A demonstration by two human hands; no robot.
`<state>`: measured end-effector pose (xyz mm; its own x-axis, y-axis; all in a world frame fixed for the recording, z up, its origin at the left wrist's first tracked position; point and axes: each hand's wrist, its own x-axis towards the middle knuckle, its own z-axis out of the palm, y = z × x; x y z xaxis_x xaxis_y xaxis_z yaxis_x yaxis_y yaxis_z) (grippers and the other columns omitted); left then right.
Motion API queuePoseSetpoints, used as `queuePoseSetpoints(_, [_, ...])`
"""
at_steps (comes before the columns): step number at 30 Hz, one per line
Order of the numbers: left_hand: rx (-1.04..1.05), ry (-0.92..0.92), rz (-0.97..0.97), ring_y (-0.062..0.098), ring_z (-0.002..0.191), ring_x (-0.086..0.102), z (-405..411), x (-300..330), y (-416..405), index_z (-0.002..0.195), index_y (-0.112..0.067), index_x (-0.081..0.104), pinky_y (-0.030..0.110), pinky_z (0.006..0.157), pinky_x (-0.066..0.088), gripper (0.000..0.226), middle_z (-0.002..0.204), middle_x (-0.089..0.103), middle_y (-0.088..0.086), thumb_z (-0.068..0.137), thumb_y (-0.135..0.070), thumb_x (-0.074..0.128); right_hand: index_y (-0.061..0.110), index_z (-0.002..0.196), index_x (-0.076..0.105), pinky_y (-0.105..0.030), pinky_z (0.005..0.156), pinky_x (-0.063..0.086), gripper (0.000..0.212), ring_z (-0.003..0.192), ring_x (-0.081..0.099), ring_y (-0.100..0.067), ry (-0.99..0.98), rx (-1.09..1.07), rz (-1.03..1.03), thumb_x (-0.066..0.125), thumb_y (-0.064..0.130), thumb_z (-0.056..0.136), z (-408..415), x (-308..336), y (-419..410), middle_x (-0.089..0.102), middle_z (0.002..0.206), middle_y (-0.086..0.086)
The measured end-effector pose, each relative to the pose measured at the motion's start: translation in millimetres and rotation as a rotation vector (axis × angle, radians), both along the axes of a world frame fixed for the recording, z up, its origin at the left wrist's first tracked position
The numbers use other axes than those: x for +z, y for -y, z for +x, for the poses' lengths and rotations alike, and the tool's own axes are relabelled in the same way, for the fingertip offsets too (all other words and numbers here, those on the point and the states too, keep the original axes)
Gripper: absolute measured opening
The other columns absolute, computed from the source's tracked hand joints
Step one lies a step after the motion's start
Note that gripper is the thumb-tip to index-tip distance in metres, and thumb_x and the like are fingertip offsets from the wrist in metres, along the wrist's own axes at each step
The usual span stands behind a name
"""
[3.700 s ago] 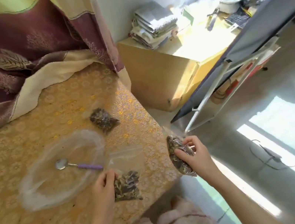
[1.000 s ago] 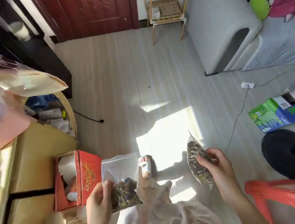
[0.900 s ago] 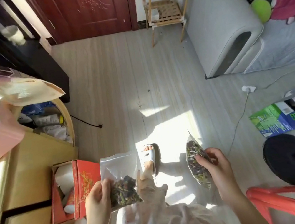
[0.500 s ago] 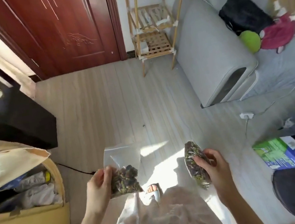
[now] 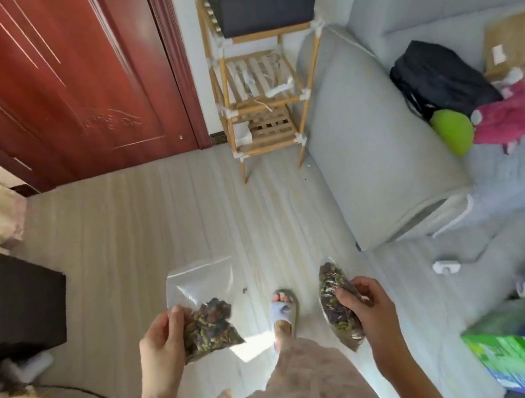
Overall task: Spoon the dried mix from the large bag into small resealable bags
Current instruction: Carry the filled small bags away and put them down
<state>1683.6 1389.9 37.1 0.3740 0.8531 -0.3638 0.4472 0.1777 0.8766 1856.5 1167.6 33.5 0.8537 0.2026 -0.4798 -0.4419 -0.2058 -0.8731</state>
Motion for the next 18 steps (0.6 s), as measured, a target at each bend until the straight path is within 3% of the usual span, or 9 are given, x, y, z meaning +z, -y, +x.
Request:
queuePoseSetpoints(7, [0.053, -0.042, -0.024, 0.018, 0.065, 0.058, 111.6, 4.8, -48.8, 0.07, -0.015, 0.068, 0.028, 0.055, 0.047, 0.031, 0.068, 0.065, 0.005, 0.094, -0.027, 0.052, 0.022, 0.087, 0.062, -0.021, 0.061, 0.049, 0.017, 0.081, 0.066, -0.017, 0.036, 0.055, -0.014, 0.073, 0.013, 0.08, 146.1, 19.3, -63.0, 0.066, 0.089, -0.003])
queuePoseSetpoints(13, [0.105, -0.087, -0.015, 0.017, 0.066, 0.058, 182.7, 3.7, -91.1, 0.069, -0.018, 0.067, 0.026, 0.054, 0.047, 0.029, 0.069, 0.066, 0.002, 0.094, -0.024, 0.052, 0.024, 0.084, 0.061, -0.028, 0.068, 0.05, 0.017, 0.084, 0.064, -0.02, 0.053, 0.095, -0.048, 0.073, 0.012, 0.08, 243.6, 20.5, -115.1, 0.066, 0.089, -0.003])
queuePoseSetpoints(18, [0.15, -0.12, -0.024, 0.013, 0.068, 0.057, 247.2, -2.8, -140.6, 0.069, -0.021, 0.066, 0.023, 0.051, 0.046, 0.027, 0.074, 0.064, 0.0, 0.093, -0.02, 0.053, 0.025, 0.082, 0.062, -0.028, 0.064, 0.048, 0.017, 0.079, 0.065, -0.018, 0.038, 0.079, -0.06, 0.074, 0.013, 0.079, 311.3, 10.1, -166.9, 0.066, 0.086, 0.0])
